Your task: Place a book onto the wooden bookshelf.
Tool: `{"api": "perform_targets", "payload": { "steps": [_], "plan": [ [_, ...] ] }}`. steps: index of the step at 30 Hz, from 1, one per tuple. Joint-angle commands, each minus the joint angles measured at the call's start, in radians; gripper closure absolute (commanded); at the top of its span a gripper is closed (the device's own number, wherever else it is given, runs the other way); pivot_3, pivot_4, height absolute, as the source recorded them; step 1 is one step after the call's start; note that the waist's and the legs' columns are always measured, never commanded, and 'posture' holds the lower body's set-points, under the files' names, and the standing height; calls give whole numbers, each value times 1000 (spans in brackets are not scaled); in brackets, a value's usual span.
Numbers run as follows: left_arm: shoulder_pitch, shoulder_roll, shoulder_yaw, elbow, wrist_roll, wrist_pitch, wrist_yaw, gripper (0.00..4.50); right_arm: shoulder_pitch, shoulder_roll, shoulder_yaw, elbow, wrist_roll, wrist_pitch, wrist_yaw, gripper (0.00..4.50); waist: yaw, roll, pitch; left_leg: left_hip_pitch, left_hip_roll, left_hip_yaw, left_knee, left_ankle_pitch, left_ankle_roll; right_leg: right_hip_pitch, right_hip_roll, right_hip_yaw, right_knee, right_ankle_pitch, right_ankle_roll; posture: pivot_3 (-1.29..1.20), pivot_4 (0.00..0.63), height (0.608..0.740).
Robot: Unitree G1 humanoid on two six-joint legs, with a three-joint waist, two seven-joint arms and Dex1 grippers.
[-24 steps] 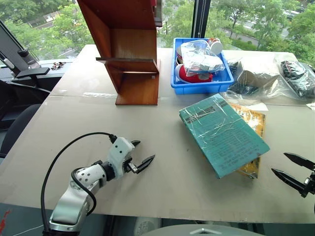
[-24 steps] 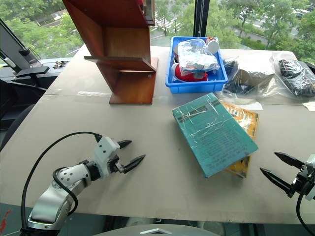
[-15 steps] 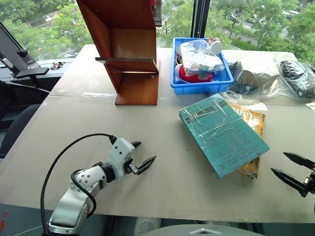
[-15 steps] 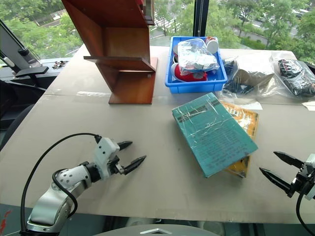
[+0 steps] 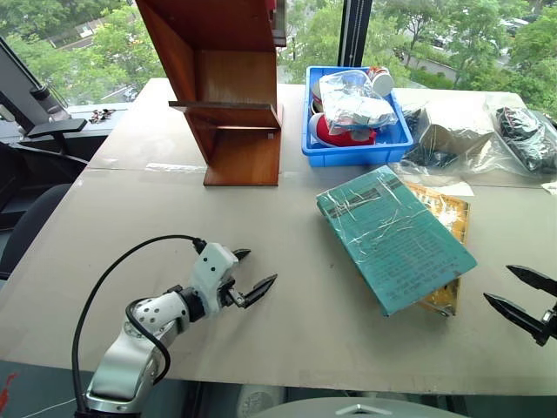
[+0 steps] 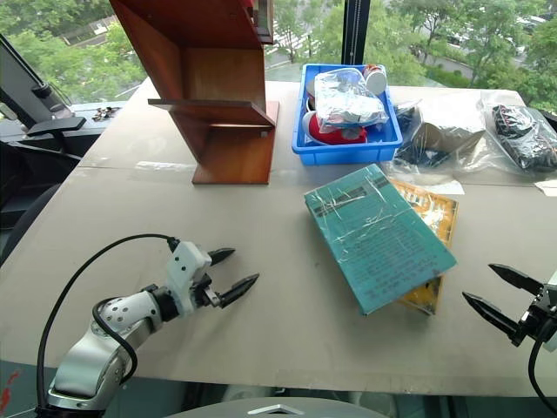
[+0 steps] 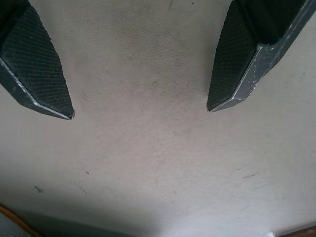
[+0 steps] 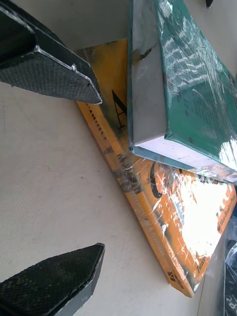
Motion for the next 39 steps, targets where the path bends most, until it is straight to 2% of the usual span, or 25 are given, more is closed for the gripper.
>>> {"api": "perform_targets", "payload": {
  "steps": [1,6,11,15,18,21,24,26,27,29,35,39],
  "plan": [
    [-11,10,22,-35,-14,-22,-15,80,-10,-6,-19,-27,3,-6,-12,0,0,0,0,0,0,0,0,0,0,0,0,0,0,0,0,0,150,740],
    [-26,26,32,-23,-16,-35,-42,80,-50,5,-19,-21,-30,-5,-98,0,0,0,0,0,0,1,0,0,0,0,0,0,0,0,0,0,150,740],
    [-80,93,88,-2,-117,-15,-166,80,-145,77,7,-76,-149,77,-443,0,-1,-1,1,-1,-1,1,0,0,0,-2,1,0,0,1,-2,0,150,740],
    [-167,167,160,11,-239,18,-283,80,-218,94,77,-67,-304,96,-630,0,-1,0,1,-2,-2,2,0,0,0,-4,1,1,1,2,-3,0,150,740],
    [-237,247,208,31,-322,59,-387,80,-299,135,116,-65,-329,156,-732,0,-2,-1,2,-4,-2,2,0,0,0,-6,1,1,2,2,-4,0,150,740],
    [-275,331,230,46,-371,87,-498,0,-390,144,154,-42,-351,228,-791,821,-7,0,2,-4,-2,4,-1,0,0,-6,1,2,2,2,-4,0,150,740],
    [-332,412,253,85,-404,106,-592,0,-510,125,159,-3,-340,368,-848,2262,-12,-1,4,-4,-3,7,-2,0,0,-8,1,5,2,2,-3,0,150,740],
    [-383,455,257,113,-412,112,-637,0,-574,82,182,46,-343,451,-822,3275,-14,-2,5,-4,-3,6,-2,0,0,-8,2,5,2,2,-3,0,150,740],
    [-401,468,256,121,-413,112,-651,0,-594,63,189,66,-339,481,-804,3583,-14,-2,5,-5,-3,6,-2,0,0,-8,2,5,3,2,-3,0,150,740],
    [-425,477,254,127,-413,111,-661,0,-614,29,200,86,-321,536,-761,4474,-12,-2,5,-5,-3,6,-2,0,0,-8,2,5,2,2,-3,0,150,740],
    [-474,484,278,110,-441,150,-659,0,-602,-105,253,2,-227,754,-563,4474,-20,-3,6,-5,-3,6,-7,0,0,-10,2,5,2,4,1,0,150,740],
    [-469,472,270,89,-439,162,-649,0,-601,-101,301,-55,-199,798,-522,4474,-31,-4,7,-5,-3,5,-8,0,0,-10,3,5,2,4,1,0,150,740]
  ]
}}
